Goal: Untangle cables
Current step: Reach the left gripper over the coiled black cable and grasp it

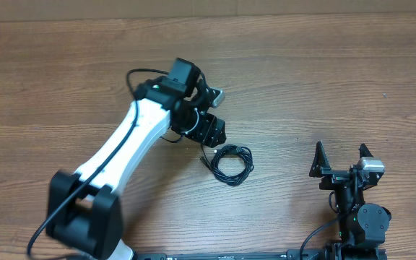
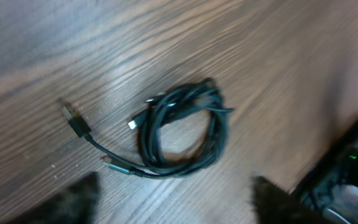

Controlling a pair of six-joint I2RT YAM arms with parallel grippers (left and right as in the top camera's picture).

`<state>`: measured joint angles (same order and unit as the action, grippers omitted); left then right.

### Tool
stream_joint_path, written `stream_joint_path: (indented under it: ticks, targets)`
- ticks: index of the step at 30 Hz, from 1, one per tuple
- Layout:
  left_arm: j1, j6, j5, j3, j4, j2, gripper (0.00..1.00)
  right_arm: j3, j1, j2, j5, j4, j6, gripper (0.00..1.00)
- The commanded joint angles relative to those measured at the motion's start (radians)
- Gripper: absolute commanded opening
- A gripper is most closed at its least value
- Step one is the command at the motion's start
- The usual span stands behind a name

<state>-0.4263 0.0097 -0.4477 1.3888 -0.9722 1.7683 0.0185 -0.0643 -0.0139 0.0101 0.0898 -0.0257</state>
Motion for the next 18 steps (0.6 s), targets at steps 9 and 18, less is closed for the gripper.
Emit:
stream_joint_path:
  ticks: [9, 18]
  targets:
    - [-0.113, -0.071, 0.163, 0.021, 0.062, 0.238, 0.5, -0.01, -0.002, 0.011, -0.012, -0.006, -0.004, 1.0]
    - [-0.178, -0.241, 0.381, 0.021, 0.074, 0.29, 0.21, -0.01, -0.002, 0.011, -0.012, -0.006, -0.004, 1.0]
